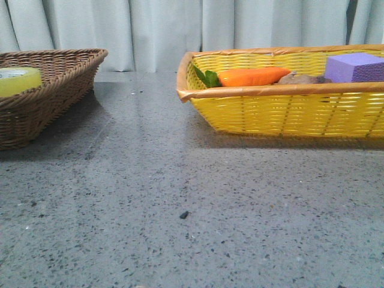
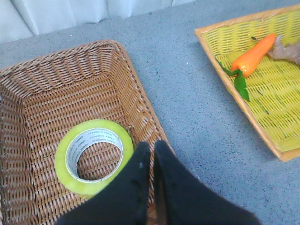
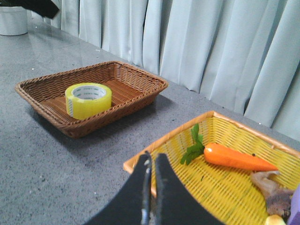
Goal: Transfer tape with both arms
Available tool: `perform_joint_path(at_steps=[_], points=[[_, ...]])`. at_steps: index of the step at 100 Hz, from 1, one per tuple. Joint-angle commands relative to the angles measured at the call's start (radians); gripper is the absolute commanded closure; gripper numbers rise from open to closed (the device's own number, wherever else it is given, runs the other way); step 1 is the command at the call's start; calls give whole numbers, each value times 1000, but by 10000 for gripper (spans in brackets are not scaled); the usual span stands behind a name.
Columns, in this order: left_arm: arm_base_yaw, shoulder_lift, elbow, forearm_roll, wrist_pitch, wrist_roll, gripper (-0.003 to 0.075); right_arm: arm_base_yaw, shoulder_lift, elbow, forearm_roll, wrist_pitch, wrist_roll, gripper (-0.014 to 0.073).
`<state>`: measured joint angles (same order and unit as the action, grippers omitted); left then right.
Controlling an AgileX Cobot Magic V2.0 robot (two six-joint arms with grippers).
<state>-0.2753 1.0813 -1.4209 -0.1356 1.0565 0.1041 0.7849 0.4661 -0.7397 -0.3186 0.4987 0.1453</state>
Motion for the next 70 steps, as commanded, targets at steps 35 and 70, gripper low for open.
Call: perform_joint_path(at_steps=[35,70], points=[[0,-470,561,-20,-363,27,741,-5,-235,188,-66,-133,5,666],[0,-945,917,-23,-417,27,741,-5,-352,308,-195,-219,5,666]])
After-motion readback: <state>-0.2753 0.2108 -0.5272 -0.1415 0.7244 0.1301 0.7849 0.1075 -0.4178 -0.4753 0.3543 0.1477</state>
